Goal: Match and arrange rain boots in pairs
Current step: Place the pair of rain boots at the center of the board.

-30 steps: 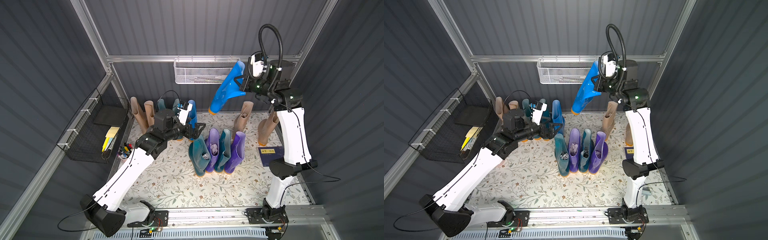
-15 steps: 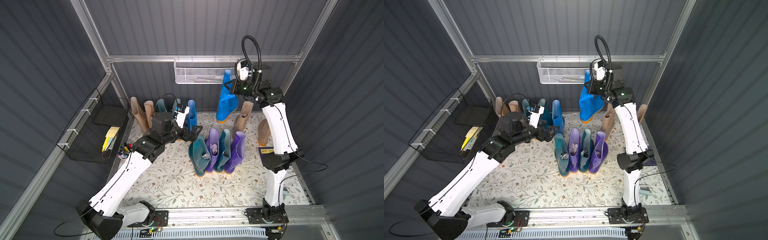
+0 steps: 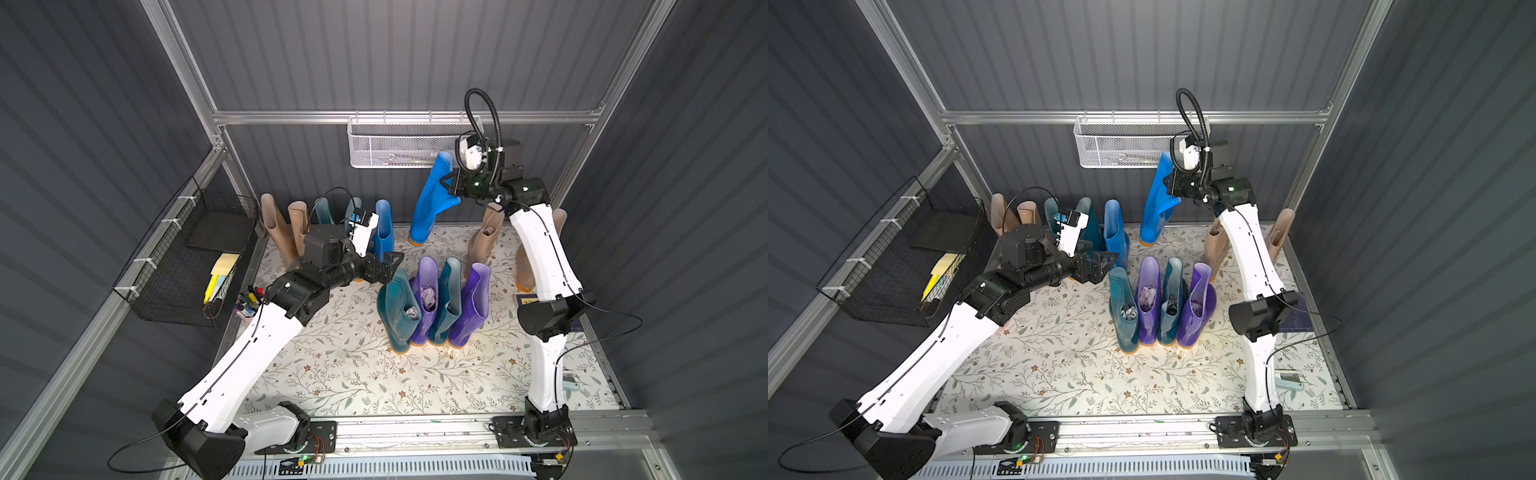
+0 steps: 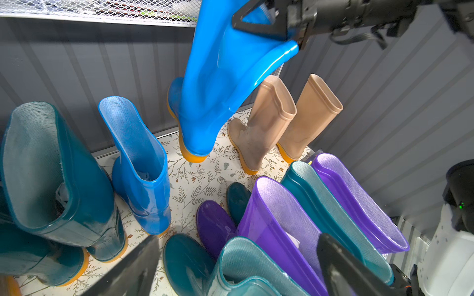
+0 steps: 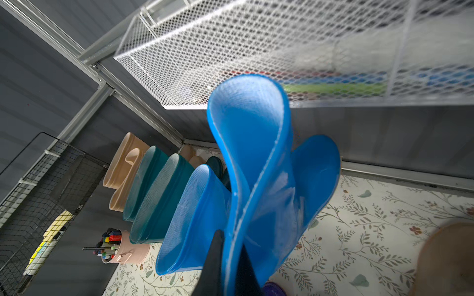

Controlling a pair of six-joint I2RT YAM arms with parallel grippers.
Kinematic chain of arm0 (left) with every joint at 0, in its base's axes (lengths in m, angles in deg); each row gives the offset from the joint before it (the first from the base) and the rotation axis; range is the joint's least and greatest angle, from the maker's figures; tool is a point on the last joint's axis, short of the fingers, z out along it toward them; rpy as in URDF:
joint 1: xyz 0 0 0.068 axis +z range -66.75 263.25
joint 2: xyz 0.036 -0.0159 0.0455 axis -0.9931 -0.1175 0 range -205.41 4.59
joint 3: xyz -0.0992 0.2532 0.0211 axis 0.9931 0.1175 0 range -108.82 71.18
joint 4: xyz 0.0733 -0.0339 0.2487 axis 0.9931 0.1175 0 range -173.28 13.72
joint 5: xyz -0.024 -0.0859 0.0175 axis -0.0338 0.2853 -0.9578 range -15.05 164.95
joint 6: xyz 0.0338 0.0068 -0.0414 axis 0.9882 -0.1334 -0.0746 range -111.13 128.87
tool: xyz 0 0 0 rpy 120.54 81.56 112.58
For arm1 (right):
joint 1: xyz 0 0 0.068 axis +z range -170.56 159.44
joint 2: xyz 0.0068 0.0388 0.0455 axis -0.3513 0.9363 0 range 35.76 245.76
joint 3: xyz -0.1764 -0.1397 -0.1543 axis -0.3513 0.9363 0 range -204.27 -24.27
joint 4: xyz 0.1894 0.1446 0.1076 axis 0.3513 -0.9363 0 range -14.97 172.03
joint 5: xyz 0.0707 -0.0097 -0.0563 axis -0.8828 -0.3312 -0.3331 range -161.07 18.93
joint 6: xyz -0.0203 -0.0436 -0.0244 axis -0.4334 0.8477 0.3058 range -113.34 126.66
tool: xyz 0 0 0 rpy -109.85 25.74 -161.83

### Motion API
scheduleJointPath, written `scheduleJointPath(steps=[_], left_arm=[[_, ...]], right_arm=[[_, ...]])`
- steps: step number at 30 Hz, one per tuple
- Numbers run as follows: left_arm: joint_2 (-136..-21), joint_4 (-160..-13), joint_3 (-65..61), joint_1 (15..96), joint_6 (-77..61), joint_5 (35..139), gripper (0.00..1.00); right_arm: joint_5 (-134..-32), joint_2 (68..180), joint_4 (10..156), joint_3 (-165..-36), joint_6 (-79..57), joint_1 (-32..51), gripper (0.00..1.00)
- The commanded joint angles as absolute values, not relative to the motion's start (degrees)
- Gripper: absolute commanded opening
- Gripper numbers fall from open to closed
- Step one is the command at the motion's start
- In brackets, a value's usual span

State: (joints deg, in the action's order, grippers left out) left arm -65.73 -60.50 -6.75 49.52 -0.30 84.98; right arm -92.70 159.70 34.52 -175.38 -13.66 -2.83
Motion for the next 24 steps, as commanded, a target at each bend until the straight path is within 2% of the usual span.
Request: scheduleJointPath(steps=[1, 10, 24], left_arm=[[-66.58, -60.43, -6.19, 49.33, 1.05, 84.67, 0.97], [-67.22, -60.10, -6.92, 49.33, 1.38, 84.72, 0.97], [-67.54, -59.66, -6.78, 49.33, 1.40, 84.40, 0.97]], right_arm=[[-92.87, 161.32, 39.37, -174.58, -11.54, -1.64, 0.00], [-90.08, 164.63, 39.30, -172.16, -9.02, 0.69, 0.00], [-91.38, 165.12, 39.04, -170.25, -5.58, 3.05, 0.00]])
